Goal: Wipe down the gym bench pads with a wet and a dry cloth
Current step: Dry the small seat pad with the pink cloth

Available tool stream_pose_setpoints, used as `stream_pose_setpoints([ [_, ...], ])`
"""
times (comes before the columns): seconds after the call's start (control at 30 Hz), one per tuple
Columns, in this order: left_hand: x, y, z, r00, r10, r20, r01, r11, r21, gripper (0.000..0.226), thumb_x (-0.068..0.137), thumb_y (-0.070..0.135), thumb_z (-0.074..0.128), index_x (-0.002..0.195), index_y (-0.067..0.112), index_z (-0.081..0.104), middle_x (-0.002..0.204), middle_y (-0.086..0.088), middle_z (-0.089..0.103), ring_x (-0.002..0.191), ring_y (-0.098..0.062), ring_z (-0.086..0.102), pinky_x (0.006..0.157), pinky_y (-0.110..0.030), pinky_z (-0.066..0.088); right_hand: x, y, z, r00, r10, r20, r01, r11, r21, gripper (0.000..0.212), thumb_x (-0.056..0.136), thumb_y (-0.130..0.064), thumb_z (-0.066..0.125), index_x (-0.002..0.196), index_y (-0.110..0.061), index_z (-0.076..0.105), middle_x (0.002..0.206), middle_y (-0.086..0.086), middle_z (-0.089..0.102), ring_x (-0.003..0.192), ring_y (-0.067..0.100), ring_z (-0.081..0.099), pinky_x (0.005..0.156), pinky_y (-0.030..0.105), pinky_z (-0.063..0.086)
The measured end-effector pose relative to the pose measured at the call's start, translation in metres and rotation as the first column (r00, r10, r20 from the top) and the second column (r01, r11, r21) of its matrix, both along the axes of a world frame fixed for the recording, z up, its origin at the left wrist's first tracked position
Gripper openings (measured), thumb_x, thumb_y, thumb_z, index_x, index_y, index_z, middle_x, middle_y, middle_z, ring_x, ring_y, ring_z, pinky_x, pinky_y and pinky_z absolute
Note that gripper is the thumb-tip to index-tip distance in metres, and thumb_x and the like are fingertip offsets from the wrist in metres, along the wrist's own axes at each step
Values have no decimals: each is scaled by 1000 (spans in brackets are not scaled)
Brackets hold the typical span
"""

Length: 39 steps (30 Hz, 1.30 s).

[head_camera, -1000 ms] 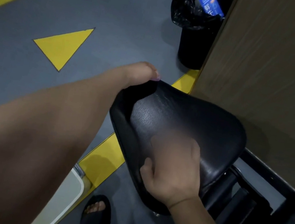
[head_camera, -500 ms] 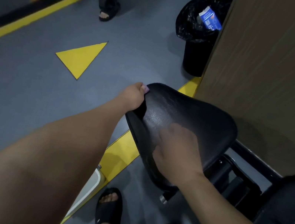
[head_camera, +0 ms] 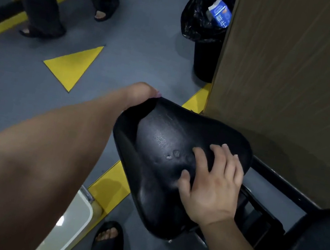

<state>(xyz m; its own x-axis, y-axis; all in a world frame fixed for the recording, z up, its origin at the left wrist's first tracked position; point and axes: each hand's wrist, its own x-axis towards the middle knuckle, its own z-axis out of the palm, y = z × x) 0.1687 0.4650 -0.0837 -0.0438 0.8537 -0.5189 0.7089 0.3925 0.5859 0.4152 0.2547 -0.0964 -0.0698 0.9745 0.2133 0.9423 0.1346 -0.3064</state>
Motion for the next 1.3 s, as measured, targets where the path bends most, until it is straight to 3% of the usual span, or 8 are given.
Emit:
stream_pose_setpoints([
  [0.1,20,28,-11,966,-254,-51,254,967,-17,44,68,58,68,87,20,78,101,1,75,98,-20,69,105,-38,46,0,2,-8,1000,0,-12,0,999,35,57,81,-47,55,130,-19,65,138,16,53,142,40,40,124,54,18],
  [0.2,38,22,1,890,-454,-47,454,891,0,29,80,40,59,89,14,71,95,1,65,90,-12,55,96,-31,40,1,2,-11,1000,13,-16,-11,997,71,57,80,-46,57,128,-19,66,137,16,54,141,40,42,123,54,18],
  [0.4,18,27,2,937,-321,-136,323,946,-13,22,95,35,59,79,28,72,102,13,72,100,-8,60,103,-27,39,2,3,-11,1000,7,-9,-6,997,82,56,80,-47,56,129,-20,67,138,14,54,141,39,43,122,56,21],
  [0.53,73,28,14,661,-666,-346,674,730,-116,24,99,12,54,75,16,53,88,-6,49,82,-19,42,74,-31,31,2,3,-14,1000,14,-15,-12,995,98,57,81,-46,56,129,-20,68,138,15,55,140,40,44,122,56,22],
  [0.67,94,25,15,447,-807,-385,842,525,-123,32,100,11,52,70,17,44,79,-4,48,76,-21,44,74,-34,33,4,3,-15,999,31,-32,-27,994,110,57,81,-46,56,130,-19,67,138,15,56,141,40,44,121,57,23],
  [0.9,65,22,12,517,-714,-472,750,644,-152,38,108,44,35,95,16,58,118,-11,65,106,-23,55,105,-35,40,3,2,-19,999,31,-43,-25,991,132,57,80,-45,56,129,-19,68,138,15,57,140,40,44,121,57,23],
  [1.07,130,7,13,696,-675,-245,681,729,-72,39,109,38,40,86,13,59,85,3,54,87,-14,47,68,-17,33,5,1,-19,998,37,-60,-28,990,141,57,80,-44,57,129,-17,69,137,16,57,140,40,43,120,58,24],
  [1.3,109,9,21,608,-689,-396,691,704,-164,45,110,38,35,128,5,61,136,-17,59,125,-31,52,100,-26,31,4,2,-22,998,35,-54,-27,989,143,57,80,-44,56,129,-17,69,137,16,58,140,39,44,122,56,23],
])
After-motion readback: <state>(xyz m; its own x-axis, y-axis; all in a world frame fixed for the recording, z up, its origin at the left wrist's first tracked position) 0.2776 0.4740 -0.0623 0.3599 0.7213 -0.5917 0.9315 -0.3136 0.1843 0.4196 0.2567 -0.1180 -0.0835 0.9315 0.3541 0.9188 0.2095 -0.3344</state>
